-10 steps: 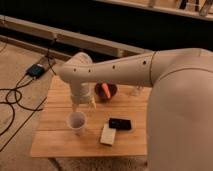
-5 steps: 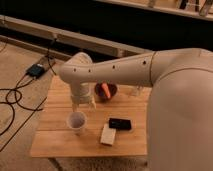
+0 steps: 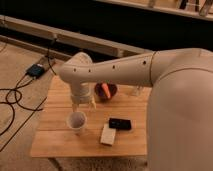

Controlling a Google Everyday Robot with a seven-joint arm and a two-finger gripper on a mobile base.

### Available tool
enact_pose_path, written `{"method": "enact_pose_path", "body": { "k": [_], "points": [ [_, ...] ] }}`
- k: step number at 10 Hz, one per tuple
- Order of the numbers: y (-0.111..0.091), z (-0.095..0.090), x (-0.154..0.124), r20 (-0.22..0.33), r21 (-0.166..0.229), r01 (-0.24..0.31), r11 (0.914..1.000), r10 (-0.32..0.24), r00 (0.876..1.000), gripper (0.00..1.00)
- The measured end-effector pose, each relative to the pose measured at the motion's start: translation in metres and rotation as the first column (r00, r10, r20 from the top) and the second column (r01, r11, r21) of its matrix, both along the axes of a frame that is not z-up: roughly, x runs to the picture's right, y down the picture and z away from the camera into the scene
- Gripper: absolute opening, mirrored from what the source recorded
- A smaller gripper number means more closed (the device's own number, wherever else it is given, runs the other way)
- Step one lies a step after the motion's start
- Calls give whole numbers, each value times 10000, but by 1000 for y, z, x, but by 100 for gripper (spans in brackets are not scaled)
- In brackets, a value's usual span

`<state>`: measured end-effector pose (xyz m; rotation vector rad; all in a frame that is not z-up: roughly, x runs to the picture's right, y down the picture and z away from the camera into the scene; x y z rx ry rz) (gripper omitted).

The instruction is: Place the pepper in the ceramic cup

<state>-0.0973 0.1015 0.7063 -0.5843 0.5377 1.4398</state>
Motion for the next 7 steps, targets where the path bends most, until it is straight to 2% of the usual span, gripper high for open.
{"method": "enact_pose_path", "body": {
  "k": [3, 4, 6, 7],
  "points": [
    [-17, 16, 23, -107, 137, 270, 9995, -268, 9996, 65],
    [-25, 26, 34, 8, 106, 532, 9985, -532, 9986, 65],
    [-36, 41, 46, 445, 67, 968, 9953, -970, 9943, 65],
    [-44, 57, 54, 1008, -17, 1327, 9912, -1319, 9861, 65]
  ]
}}
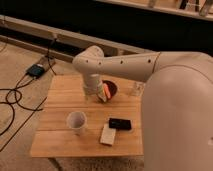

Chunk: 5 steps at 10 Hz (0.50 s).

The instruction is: Place the pepper in the ceramic cup

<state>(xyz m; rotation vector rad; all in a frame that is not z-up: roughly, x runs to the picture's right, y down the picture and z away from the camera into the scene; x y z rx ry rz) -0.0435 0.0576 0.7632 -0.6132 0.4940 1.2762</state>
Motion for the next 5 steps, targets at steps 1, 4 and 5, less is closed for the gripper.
{"method": "enact_pose_path", "body": {
  "k": [1, 4, 5],
  "points": [
    [-6, 10, 6, 334, -97, 214, 9997, -210, 9992, 65],
    [-21, 45, 33, 985, -383, 746, 9965, -705, 9926, 65],
    [-27, 55, 42, 1057, -414, 802, 9959, -755, 9915, 65]
  ]
}}
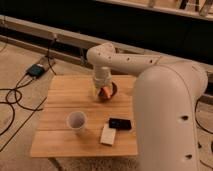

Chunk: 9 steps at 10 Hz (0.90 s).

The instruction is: Place the pepper in the ceramic cup

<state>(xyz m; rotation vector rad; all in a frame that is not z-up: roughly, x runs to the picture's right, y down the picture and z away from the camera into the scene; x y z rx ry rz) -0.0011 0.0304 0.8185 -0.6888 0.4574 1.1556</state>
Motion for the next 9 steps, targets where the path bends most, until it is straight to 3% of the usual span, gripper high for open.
{"method": "enact_pose_path", "body": {
  "k": [4, 9],
  "points": [
    [-22, 48, 27, 111, 5, 155, 9999, -155, 9998, 65],
    [-33, 91, 14, 245, 70, 271, 9996, -273, 9993, 65]
  ]
}}
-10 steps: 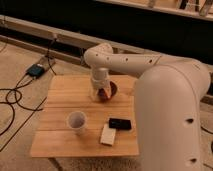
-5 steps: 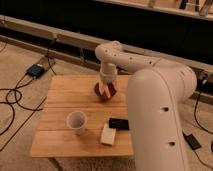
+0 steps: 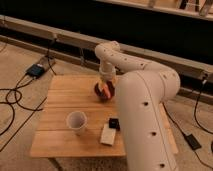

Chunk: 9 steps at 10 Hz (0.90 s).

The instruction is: Place the pepper in the ceramic cup

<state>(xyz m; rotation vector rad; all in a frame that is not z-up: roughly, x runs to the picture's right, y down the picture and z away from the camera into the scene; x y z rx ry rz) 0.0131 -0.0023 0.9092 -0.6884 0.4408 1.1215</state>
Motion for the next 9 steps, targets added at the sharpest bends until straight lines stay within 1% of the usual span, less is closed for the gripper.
{"method": "enact_pose_path", "body": {
  "k": [1, 3, 5, 9],
  "points": [
    [0, 7, -1, -66, 16, 30, 10000, -29, 10000, 65],
    [-2, 15, -1, -190, 68, 67, 10000, -66, 9998, 65],
    [-4, 17, -2, -264, 103, -6, 9999, 9, 9997, 65],
    [2, 16, 0, -456, -22, -95, 10000, 94, 9989, 65]
  ]
}}
